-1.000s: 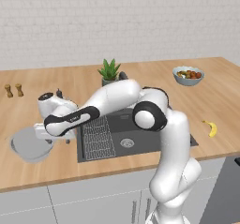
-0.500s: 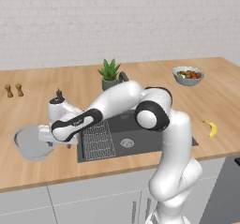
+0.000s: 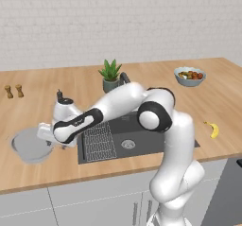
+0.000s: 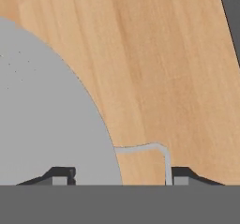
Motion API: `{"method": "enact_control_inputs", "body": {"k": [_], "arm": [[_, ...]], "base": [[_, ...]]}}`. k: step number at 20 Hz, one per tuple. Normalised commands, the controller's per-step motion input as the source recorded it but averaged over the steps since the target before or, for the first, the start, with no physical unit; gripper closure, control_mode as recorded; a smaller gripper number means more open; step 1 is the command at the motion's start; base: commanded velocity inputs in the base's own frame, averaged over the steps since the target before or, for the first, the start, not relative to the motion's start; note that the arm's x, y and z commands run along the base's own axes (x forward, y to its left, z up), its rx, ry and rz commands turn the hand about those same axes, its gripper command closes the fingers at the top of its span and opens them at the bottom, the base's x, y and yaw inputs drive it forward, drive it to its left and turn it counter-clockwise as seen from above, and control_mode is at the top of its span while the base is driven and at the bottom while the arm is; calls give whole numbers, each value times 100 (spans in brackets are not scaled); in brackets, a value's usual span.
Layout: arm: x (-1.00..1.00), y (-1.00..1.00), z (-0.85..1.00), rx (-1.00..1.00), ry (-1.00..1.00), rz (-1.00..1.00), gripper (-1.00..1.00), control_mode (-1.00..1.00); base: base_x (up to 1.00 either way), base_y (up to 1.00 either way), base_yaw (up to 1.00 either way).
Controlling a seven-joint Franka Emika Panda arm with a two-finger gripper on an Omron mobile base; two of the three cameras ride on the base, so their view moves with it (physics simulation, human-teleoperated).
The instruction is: Put the colander in the sink, put the banana in the colander, and turn on the sink faucet and pour water over the colander.
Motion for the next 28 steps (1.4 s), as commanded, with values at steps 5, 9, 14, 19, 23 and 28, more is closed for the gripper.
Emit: {"method": "enact_control_inputs", "body": {"k": [5,9,14,19,23,28], "arm": [[-4,-16,0,0,0,-1,100,-100],[-18,-49,0,0,0,-6,100,-100],[-41,-84,9,1,-5,-7,100,-100],[-53,-100,22,7,-9,-5,100,-100],[-26,-100,25,12,-3,-3,100,-100],[-2,-100,18,13,0,-1,100,-100]], "base": [[0,0,0],[0,0,0],[0,0,0],[0,0,0],[0,0,0],[0,0,0]]}}
